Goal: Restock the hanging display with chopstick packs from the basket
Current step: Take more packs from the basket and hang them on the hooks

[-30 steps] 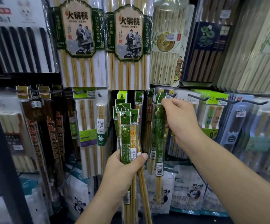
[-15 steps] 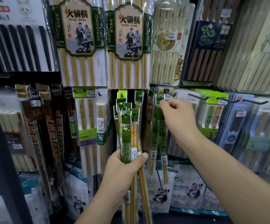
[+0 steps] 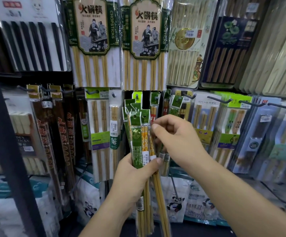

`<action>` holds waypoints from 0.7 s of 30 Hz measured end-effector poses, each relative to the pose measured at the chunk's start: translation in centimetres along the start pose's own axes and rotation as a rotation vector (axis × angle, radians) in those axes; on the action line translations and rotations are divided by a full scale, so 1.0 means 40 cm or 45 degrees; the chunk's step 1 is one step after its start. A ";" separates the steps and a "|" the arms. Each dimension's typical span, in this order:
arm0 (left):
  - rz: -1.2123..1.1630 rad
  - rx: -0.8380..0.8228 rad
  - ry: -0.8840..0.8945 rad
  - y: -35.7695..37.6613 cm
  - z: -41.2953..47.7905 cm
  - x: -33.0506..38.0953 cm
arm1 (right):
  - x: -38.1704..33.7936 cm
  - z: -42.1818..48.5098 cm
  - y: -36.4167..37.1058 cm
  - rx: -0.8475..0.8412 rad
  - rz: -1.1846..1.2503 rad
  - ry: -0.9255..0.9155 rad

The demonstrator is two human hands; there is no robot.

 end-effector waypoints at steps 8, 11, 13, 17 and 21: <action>-0.020 0.007 0.031 -0.020 0.000 0.005 | 0.000 0.027 0.020 -0.060 0.080 0.093; -0.108 0.094 0.017 -0.033 0.006 0.003 | -0.014 0.048 0.011 0.061 0.144 0.109; -0.140 0.149 0.007 -0.044 0.009 0.001 | -0.023 0.069 0.005 0.175 0.206 0.129; -0.118 0.192 -0.016 -0.055 0.010 -0.002 | -0.025 0.103 0.010 0.295 0.163 0.138; -0.067 0.198 -0.024 -0.056 0.012 -0.009 | -0.020 0.114 0.016 0.340 0.082 0.116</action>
Point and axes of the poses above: each hand's wrist, its own z-axis towards the middle knuckle, its own y-axis out of the palm, x = y × z, the point moved 1 cm from there along z, towards the middle knuckle, and after that the axes turned 7 degrees about -y, right-handed, at the moved point
